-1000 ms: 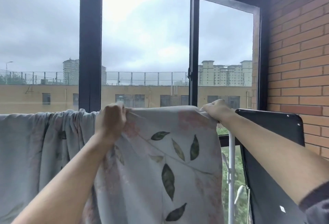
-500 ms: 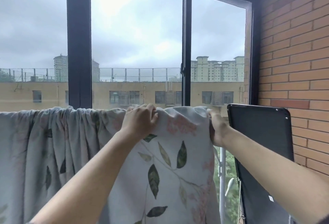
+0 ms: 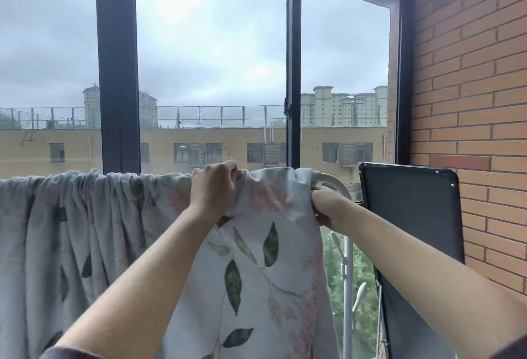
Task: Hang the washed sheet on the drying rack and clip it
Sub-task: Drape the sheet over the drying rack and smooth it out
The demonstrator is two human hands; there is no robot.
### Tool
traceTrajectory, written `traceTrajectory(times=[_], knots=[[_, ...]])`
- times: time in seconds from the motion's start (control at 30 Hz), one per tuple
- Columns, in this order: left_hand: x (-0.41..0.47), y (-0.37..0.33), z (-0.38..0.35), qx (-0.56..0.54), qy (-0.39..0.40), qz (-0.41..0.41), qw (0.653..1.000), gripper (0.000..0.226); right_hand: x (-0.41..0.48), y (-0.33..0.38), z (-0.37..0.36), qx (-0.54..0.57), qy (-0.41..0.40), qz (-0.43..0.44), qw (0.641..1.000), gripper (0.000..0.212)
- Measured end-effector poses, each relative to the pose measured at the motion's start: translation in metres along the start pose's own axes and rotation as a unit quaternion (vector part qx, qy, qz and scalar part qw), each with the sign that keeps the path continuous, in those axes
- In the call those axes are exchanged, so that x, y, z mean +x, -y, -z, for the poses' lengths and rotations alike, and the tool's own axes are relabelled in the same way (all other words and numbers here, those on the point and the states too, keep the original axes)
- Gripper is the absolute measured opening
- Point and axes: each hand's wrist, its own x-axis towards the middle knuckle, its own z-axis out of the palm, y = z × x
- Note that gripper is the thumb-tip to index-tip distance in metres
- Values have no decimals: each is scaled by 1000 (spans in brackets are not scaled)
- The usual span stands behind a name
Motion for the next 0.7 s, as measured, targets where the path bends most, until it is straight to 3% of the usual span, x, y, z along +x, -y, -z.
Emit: traceTrajectory(times=[0.13, 0.27, 0.43, 0.6, 0.7], knots=[[-2, 5, 1, 9, -24, -6, 1000, 22, -3, 10, 8, -112, -78, 29, 990, 30], [-2, 25, 11, 28, -66, 31, 997, 24, 2, 25, 36, -38, -125, 37, 991, 19], [-4, 64, 36, 62, -104, 116, 986, 21, 20, 33, 70, 116, -208, 3, 971, 22], [-3, 62, 44, 79, -92, 152, 981, 10, 29, 22, 65, 149, -163, -40, 974, 32], [0, 35, 30, 80, -74, 59, 992, 13, 25, 18, 55, 104, -105, -87, 985, 40]])
